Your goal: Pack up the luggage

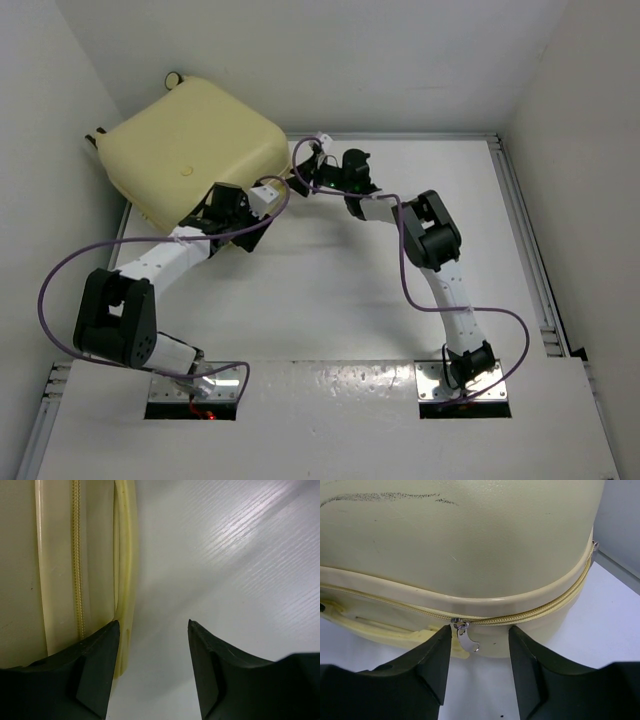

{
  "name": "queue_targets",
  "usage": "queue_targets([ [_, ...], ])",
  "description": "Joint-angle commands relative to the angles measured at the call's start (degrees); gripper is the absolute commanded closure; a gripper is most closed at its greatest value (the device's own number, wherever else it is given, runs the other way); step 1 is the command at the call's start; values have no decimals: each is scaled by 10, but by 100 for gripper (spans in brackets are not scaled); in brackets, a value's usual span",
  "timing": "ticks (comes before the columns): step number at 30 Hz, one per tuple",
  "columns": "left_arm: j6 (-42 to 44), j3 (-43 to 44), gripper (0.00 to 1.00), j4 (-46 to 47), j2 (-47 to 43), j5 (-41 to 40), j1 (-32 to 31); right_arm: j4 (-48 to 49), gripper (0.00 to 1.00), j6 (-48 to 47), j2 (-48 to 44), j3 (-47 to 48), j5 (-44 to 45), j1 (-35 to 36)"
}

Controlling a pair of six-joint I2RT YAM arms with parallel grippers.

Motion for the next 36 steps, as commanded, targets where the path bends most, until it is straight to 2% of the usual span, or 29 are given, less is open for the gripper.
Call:
queue_targets([
  [1, -4, 18, 38, 15, 7, -9, 12, 11, 50, -3, 0, 15, -37, 45],
  [8, -4, 18, 38, 15, 7, -9, 17, -6, 44, -15, 9, 25, -14, 47],
  [12, -4, 18, 38, 15, 7, -9, 17, -18, 44, -26, 12, 27, 6, 53],
  [15, -4, 18, 38, 15, 7, -4, 17, -22, 51, -35, 17, 34, 16, 53],
  [17, -4, 23, 40, 15, 7, -4, 17, -39, 60, -44, 19, 48, 23, 54],
  [19, -9, 23, 40, 15, 7, -4, 17, -53, 72, -44, 29, 56, 25, 58],
  [20, -9, 23, 40, 15, 12, -4, 17, -55, 86, -43, 29, 59, 28, 58],
  [22, -14, 30, 41, 15, 18, -11, 12, -46, 94, -38, 28, 58, 38, 58],
  [27, -21, 47, 41, 15, 38, -24, 6, -24, 100, -33, 21, 33, 38, 59],
  [36, -33, 52, 41, 69, 71, -120, -37, 4, 100, -29, 6, 12, 58, 58],
])
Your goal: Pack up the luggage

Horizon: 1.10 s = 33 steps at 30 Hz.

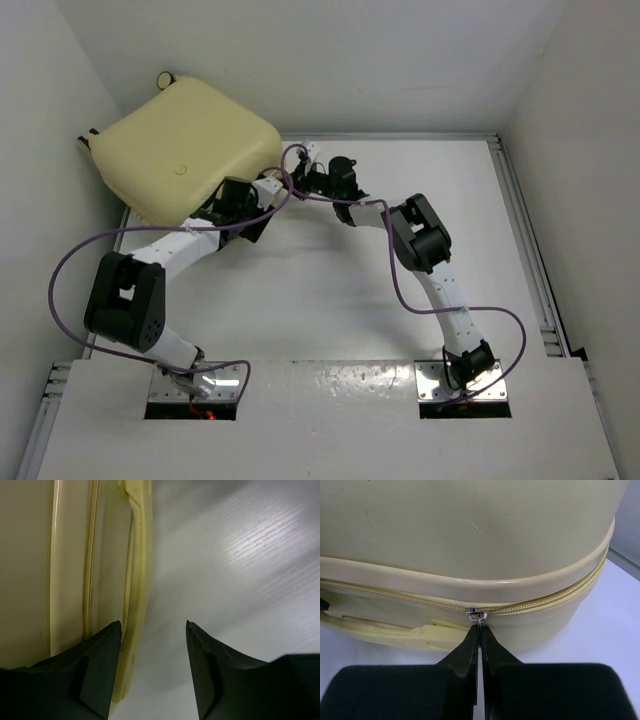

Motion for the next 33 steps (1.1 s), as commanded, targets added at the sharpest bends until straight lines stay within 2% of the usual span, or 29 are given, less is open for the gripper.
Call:
queue_targets([
  [1, -4, 19, 41, 48, 29, -65, -20, 21, 100, -1, -20, -8, -5, 22],
  [6, 15, 32, 40, 69, 78, -189, -53, 26, 100, 13, -28, -14, -3, 19],
  [12, 23, 44, 40, 59, 150, -279, -59, 29, 100, 18, -32, -16, -3, 12],
  [15, 18, 50, 49, 39, 162, -284, -59, 26, 100, 18, -34, -20, -5, 11],
  [16, 12, 50, 58, 32, 175, -278, -59, 26, 100, 18, -34, -20, -4, 10],
  [17, 12, 56, 63, 17, 175, -278, -54, 26, 100, 17, -34, -21, -5, 9],
  [18, 12, 56, 70, 9, 181, -263, -54, 26, 100, 16, -34, -21, -4, 12],
  [19, 6, 56, 85, 3, 181, -256, -54, 26, 100, 14, -34, -20, -5, 10],
  [20, 5, 56, 90, 3, 181, -243, -54, 24, 100, 12, -35, -18, -3, 9],
  [22, 19, 36, 96, -3, 141, -208, -48, 25, 100, 12, -38, -19, -3, 8],
  [23, 25, 16, 100, -3, 124, -168, -48, 26, 100, 12, -42, -29, -4, 8],
  [28, 96, -65, 100, -30, 2, -28, -54, 52, 100, 15, -104, -101, -20, -4],
  [29, 126, -100, 100, -35, -44, 6, -54, 64, 100, 18, -113, -116, -24, -6],
  [30, 143, -116, 100, -43, -67, 25, -54, 70, 100, 18, -124, -165, -29, -8],
  [32, 203, -165, 100, -72, -141, 62, -54, 89, 100, 16, -171, -201, -49, -14],
  [33, 222, -180, 100, -83, -165, 73, -54, 95, 100, 19, -182, -255, -60, -13],
])
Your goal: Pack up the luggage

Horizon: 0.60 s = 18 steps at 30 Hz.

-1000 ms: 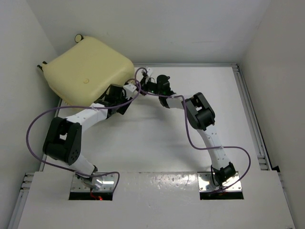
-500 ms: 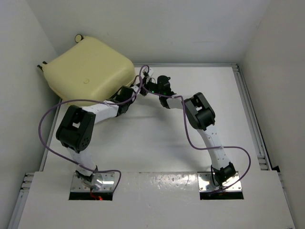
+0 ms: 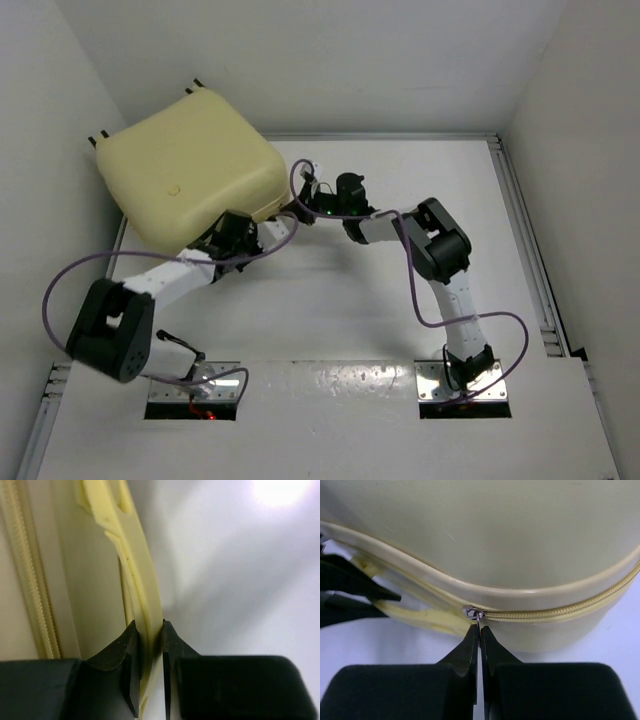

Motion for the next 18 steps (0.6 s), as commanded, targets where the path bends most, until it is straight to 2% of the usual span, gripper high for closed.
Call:
queue_targets([
  [1, 83, -55, 100, -127, -114, 109, -5, 59, 100, -6, -96, -73, -5, -29],
  [5, 200, -117, 100, -164, -216, 121, 16, 61, 100, -34, -177, -192, -45, -37],
  [7, 226, -143, 100, -170, -251, 126, 31, 44, 100, -46, -195, -230, -50, -46],
  [10, 254, -156, 100, -170, -258, 131, 46, 7, 100, -77, -224, -256, -50, -56],
  [14, 271, -156, 100, -165, -243, 152, 63, -14, 100, -99, -204, -231, -25, -67],
  [18, 319, -143, 100, -165, -229, 169, 90, -24, 100, -137, -146, -171, 14, -73],
])
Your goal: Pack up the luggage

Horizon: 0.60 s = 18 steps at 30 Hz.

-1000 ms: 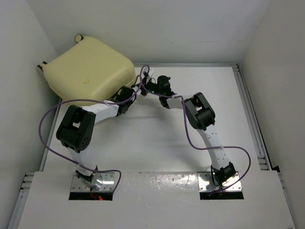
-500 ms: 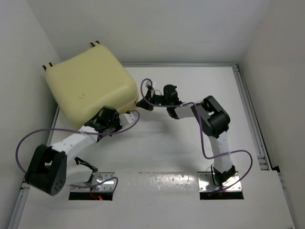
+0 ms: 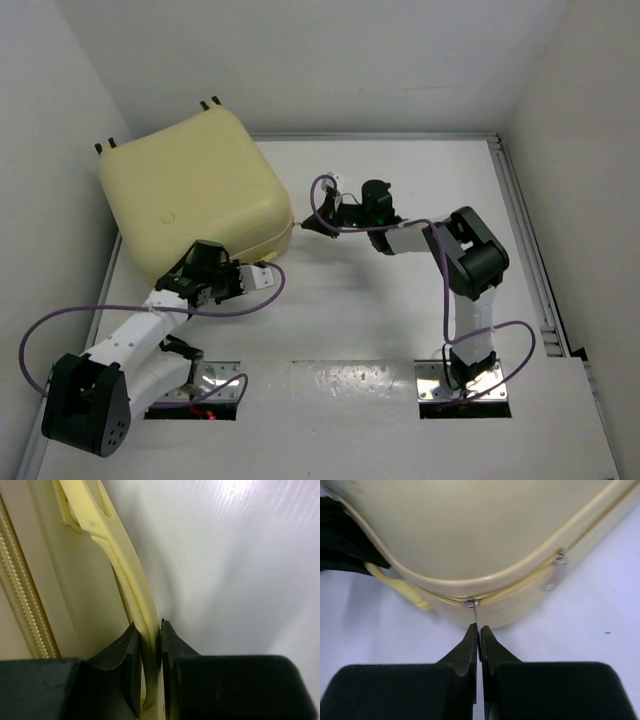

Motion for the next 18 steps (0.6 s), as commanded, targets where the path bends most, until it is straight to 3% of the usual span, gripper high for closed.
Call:
queue_targets([
  [1, 100, 4, 100, -21, 17, -2, 34, -4, 100, -57, 52, 69, 91, -52],
  [6, 112, 10, 100, -21, 38, 15, 52, -9, 100, -80, 111, 161, 142, -54],
  [18, 132, 34, 100, -2, 92, 38, 52, -28, 100, -26, 251, 374, 271, -25],
])
